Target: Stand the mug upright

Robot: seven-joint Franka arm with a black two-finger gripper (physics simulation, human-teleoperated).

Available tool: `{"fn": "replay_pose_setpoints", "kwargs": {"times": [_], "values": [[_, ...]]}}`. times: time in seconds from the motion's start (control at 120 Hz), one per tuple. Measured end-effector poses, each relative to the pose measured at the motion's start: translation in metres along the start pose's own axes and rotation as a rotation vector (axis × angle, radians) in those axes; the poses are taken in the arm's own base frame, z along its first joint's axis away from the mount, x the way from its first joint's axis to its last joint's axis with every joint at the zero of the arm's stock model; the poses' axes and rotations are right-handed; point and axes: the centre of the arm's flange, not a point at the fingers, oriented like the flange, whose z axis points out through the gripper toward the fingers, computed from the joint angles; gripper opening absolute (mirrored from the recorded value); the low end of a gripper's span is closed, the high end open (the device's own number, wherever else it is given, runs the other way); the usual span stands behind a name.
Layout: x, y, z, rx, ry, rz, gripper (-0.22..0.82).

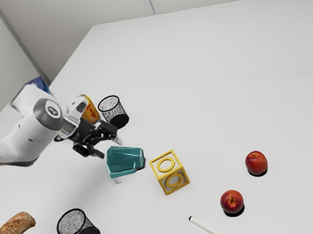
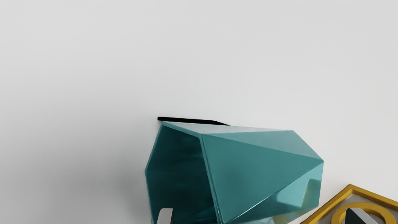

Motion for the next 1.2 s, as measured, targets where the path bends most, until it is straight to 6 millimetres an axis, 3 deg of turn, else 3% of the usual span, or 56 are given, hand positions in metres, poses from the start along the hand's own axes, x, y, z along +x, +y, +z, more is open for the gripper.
{"fn": "replay_pose_setpoints", "kwargs": {"times": [0.317, 0.667, 0.95, 1.2], "values": [[-0.007, -0.023, 0.023, -0.147, 0.031, -0.08, 0.6], [-0.013, -0.032, 0.028, -0.279, 0.071, -0.059, 0.6], [-0.016, -0.046, 0.048, -0.344, 0.068, -0.047, 0.6], [-0.016, -0.044, 0.047, -0.372, 0.084, 0.016, 0.35]]}}
